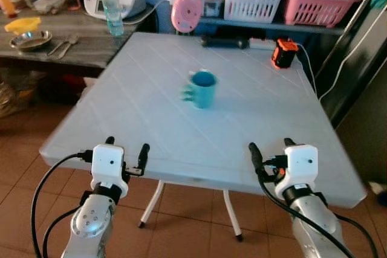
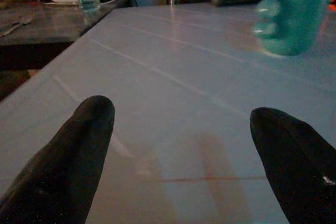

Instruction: Setting the table

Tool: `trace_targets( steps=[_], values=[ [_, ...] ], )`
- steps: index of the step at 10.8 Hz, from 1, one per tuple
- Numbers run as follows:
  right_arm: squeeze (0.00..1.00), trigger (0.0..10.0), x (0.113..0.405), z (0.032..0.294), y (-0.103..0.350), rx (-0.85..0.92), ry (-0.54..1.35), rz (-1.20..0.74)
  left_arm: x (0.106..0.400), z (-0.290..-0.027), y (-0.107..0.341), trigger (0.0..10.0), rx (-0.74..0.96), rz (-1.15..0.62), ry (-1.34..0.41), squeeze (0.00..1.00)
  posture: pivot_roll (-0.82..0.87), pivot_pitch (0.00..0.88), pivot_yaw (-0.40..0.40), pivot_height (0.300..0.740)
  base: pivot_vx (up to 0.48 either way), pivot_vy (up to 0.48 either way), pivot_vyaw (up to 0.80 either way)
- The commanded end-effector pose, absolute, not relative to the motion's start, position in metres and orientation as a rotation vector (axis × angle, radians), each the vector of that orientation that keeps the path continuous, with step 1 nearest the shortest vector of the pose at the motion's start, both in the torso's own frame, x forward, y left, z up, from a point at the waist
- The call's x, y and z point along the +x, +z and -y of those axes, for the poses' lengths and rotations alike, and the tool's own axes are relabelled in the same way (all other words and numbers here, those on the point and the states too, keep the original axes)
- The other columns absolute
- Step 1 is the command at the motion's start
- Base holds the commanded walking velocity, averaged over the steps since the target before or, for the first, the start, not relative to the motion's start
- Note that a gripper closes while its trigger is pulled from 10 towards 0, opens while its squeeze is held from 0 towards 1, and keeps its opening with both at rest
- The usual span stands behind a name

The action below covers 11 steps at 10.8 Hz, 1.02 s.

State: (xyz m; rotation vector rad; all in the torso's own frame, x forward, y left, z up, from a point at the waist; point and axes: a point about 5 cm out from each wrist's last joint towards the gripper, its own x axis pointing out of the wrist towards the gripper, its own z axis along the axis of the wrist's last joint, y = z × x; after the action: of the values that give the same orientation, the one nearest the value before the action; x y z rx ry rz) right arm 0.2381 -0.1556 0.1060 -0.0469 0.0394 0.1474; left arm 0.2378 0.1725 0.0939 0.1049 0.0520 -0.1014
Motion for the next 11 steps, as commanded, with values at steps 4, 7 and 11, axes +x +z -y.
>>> trace_targets(
  steps=[4,7,11],
  values=[
    [0.0,10.0,0.237,0.156,0.104,-0.057,0.153,-0.046,0.241,-0.166,0.098,10.0,0.11,-0.038,-0.111,0.0,0.08,0.0,0.003,0.74,0.0,0.48,-0.11],
    [0.0,10.0,0.238,0.156,0.104,-0.065,0.17,-0.046,0.24,-0.166,0.102,10.0,0.136,-0.006,-0.093,0.0,0.09,0.0,-0.003,0.74,0.0,0.16,0.0],
    [0.0,10.0,0.239,0.155,0.103,-0.071,0.181,-0.041,0.239,-0.16,0.11,10.0,0.125,0.044,-0.12,0.0,0.09,0.0,-0.007,0.74,0.0,0.0,0.0]
  ],
)
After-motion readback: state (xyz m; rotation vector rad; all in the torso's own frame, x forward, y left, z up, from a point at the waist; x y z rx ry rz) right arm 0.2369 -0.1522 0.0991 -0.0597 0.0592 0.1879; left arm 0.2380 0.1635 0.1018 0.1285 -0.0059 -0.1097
